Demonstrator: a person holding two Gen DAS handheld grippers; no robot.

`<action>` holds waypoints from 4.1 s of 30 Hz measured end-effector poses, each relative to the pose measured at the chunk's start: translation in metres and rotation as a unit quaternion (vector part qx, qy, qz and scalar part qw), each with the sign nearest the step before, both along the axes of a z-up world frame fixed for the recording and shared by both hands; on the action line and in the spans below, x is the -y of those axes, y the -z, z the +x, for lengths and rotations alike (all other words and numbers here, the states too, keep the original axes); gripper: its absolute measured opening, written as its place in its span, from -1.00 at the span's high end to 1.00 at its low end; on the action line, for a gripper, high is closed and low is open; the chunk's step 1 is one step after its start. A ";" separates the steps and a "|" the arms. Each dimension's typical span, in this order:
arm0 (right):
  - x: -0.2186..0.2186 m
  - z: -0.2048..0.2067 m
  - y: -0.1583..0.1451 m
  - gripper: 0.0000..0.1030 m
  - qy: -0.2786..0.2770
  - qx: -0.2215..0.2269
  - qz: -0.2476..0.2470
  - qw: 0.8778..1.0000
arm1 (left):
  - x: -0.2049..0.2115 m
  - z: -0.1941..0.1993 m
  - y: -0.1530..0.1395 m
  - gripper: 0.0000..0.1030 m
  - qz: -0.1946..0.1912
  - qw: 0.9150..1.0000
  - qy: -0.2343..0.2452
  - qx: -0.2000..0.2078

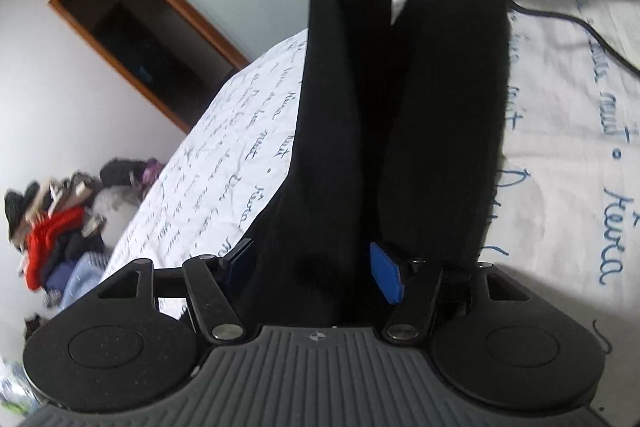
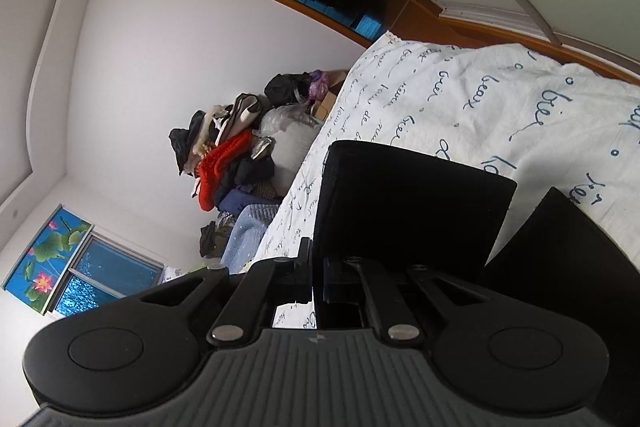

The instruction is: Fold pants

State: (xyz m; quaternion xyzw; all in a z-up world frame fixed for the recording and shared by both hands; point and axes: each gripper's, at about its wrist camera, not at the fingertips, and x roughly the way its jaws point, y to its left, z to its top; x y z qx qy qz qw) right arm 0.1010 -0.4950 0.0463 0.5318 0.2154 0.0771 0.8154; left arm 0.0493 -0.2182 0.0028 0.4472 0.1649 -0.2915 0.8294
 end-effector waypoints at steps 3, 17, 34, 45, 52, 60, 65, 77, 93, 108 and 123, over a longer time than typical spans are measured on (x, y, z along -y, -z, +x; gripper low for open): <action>0.001 0.001 0.002 0.91 0.002 0.000 0.002 1.000 | -0.003 0.006 0.001 -0.30 0.002 1.000 0.001 0.002; 0.016 -0.039 -0.012 0.91 0.012 0.022 0.004 1.000 | -0.040 -0.029 -0.062 0.85 -0.079 0.996 0.037 -0.016; 0.050 -0.133 0.052 0.81 0.079 -0.102 0.008 0.992 | -0.084 -0.031 -0.049 -0.21 -0.126 0.981 0.047 -0.141; 0.023 -0.041 -0.009 0.79 -0.004 -0.075 -0.111 0.991 | -0.186 -0.006 -0.019 -0.54 -0.278 0.946 -0.128 -0.104; -0.105 0.032 -0.019 0.78 -0.200 -0.080 -0.238 0.947 | -0.193 -0.001 -0.006 -0.84 -0.289 0.937 -0.166 -0.107; -0.204 0.078 -0.024 0.74 -0.378 -0.062 -0.373 0.845 | -0.217 0.011 -0.004 -0.84 -0.337 0.906 -0.188 -0.175; -0.245 0.090 -0.019 0.74 -0.439 -0.053 -0.426 0.789 | -0.217 0.012 -0.004 -0.85 -0.340 0.904 -0.188 -0.179; -0.260 0.107 -0.012 0.71 -0.524 -0.030 -0.454 0.720 | -0.225 0.015 -0.004 -0.84 -0.371 0.889 -0.184 -0.196; -0.280 0.150 -0.012 -0.41 -0.582 0.041 -0.315 0.748 | -0.231 0.016 -0.004 -0.84 -0.388 0.879 -0.185 -0.206; -0.357 0.177 0.005 -0.41 -0.650 0.041 -0.240 0.720 | -0.239 0.017 -0.004 -0.84 -0.407 0.869 -0.184 -0.215; -0.403 0.202 0.012 0.87 -0.655 0.021 -0.145 0.741 | -0.244 0.014 -0.003 -0.85 -0.424 0.859 -0.185 -0.220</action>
